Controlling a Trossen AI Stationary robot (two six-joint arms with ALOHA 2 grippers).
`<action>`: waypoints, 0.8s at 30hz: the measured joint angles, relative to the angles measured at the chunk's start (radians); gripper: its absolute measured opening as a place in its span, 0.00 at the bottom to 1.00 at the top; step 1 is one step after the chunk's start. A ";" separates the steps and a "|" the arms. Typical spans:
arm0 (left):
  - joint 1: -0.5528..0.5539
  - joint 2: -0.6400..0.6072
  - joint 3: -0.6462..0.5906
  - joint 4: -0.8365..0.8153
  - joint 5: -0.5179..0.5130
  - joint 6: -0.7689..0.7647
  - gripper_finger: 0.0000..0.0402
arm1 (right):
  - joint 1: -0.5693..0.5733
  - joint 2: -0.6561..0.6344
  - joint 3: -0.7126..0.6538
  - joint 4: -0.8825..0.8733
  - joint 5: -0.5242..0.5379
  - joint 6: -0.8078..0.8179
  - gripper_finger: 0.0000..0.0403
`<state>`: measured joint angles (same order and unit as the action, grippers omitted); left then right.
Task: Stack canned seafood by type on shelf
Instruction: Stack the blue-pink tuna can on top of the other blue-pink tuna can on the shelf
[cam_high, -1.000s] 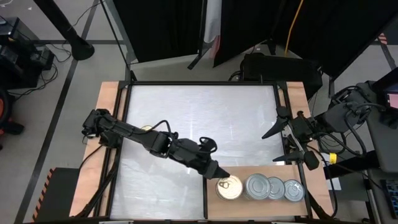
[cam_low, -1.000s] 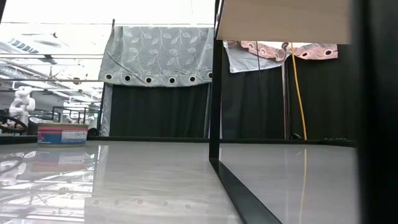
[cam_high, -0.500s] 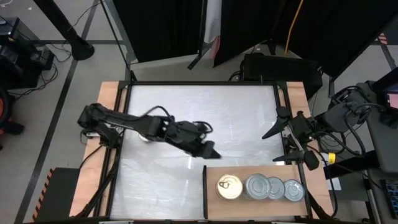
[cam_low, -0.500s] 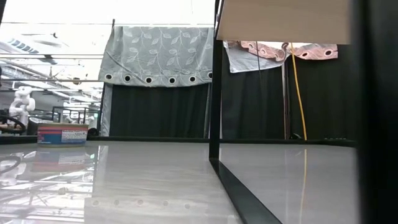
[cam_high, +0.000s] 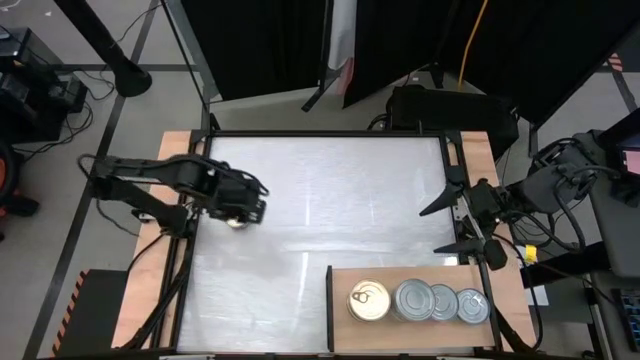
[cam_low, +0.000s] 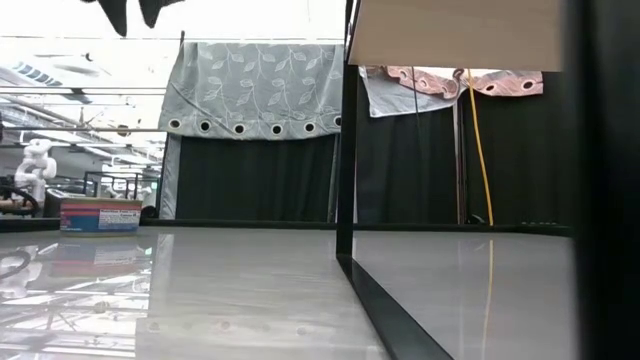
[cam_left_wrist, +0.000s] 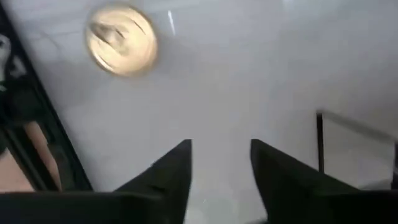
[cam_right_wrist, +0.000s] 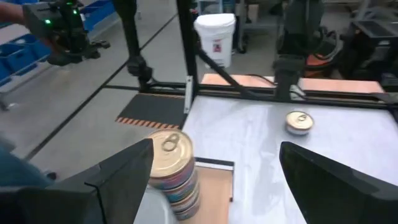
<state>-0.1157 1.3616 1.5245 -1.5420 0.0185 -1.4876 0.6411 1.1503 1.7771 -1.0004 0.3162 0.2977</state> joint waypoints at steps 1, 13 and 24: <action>0.022 -0.035 -0.041 0.011 -0.014 -0.001 0.38 | -0.001 0.000 0.000 0.000 0.011 -0.003 0.84; 0.262 -0.258 -0.571 0.173 0.015 0.009 0.01 | -0.001 0.000 0.000 0.017 0.147 0.035 0.84; 0.322 -0.253 -0.851 0.395 0.051 0.002 0.01 | -0.001 0.000 0.000 0.085 0.191 0.122 0.84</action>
<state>0.2062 1.1082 0.6731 -1.1470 0.0697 -1.4854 0.6403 1.1503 1.7771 -0.9156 0.5072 0.4201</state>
